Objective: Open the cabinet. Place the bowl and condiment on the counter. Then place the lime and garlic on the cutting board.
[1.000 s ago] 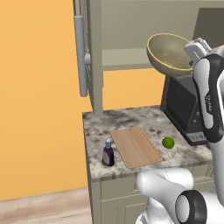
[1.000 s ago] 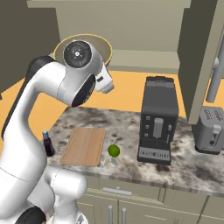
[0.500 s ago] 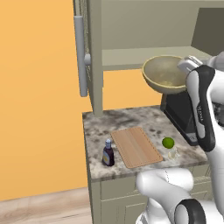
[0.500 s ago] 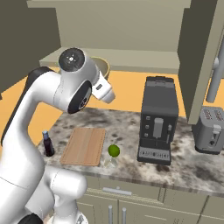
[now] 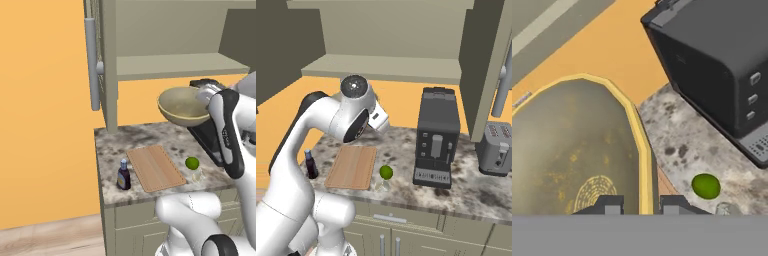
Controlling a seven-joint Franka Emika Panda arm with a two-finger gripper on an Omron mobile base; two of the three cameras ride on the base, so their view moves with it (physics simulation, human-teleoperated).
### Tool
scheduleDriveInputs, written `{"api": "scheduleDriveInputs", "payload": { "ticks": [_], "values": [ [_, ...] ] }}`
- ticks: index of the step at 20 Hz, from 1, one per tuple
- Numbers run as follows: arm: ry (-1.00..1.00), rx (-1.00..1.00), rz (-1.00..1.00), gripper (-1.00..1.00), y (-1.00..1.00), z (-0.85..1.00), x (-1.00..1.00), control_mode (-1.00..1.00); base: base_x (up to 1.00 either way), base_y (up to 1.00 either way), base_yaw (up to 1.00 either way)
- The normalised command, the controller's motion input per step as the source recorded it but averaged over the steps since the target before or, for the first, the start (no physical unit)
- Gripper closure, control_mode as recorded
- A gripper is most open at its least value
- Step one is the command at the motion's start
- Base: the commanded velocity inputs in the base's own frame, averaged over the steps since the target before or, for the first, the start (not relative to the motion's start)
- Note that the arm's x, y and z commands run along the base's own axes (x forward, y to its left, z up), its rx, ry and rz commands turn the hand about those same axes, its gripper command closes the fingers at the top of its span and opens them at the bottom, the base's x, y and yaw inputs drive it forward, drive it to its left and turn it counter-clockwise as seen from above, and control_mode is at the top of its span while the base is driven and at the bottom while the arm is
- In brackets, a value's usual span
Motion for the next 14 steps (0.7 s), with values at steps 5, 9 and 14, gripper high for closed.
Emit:
{"api": "scheduleDriveInputs", "payload": {
  "ticks": [5, 9, 14],
  "values": [
    [0.29, 0.02, 0.06, 1.0, 0.22, -0.43, 0.37, -1.0, 0.0, 0.0, 0.0],
    [0.24, 0.04, 0.06, 1.0, 0.27, -0.31, 0.34, -1.0, 0.0, 0.0, 0.0],
    [0.08, 0.08, 0.05, 1.0, 0.14, -0.42, 0.16, -1.0, 0.0, 0.0, 0.0]
  ]
}}
